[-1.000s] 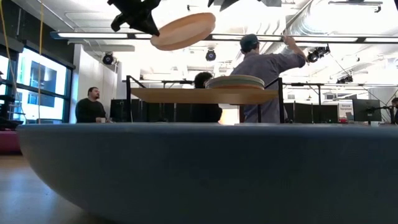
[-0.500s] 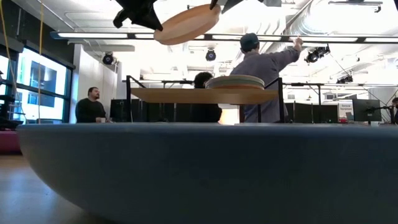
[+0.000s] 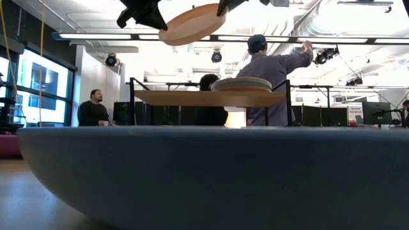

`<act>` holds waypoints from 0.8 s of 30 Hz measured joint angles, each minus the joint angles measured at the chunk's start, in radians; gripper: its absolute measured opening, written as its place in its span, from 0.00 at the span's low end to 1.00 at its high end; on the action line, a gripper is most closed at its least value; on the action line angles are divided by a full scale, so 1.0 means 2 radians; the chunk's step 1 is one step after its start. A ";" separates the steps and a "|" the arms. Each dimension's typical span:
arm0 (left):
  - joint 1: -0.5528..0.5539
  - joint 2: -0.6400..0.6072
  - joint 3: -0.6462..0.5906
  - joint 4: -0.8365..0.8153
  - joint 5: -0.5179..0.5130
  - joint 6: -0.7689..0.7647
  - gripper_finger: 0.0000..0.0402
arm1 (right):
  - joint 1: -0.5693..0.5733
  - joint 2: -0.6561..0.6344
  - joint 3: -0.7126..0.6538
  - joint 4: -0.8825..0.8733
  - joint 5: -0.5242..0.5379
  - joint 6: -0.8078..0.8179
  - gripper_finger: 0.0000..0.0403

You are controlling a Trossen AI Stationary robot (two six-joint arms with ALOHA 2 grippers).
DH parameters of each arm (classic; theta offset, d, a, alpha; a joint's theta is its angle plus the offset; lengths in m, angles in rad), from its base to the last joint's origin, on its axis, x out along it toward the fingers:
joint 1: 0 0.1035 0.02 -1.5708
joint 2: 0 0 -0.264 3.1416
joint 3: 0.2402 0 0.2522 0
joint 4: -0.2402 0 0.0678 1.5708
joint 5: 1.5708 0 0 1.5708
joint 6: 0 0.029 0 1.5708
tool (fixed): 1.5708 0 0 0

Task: Place and stack plates onto a shelf
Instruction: Stack the light pink plate on top of the gray plate on the shelf

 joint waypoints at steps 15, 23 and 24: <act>0.000 0.000 0.000 0.001 0.007 0.041 0.11 | -0.001 0.001 0.000 0.001 -0.003 -0.012 0.00; 0.001 -0.014 0.000 0.004 0.009 0.033 0.19 | -0.003 -0.001 0.000 0.001 0.000 -0.011 0.00; 0.001 -0.019 0.000 0.008 0.010 0.030 0.20 | -0.003 -0.002 0.000 0.000 0.000 -0.011 0.00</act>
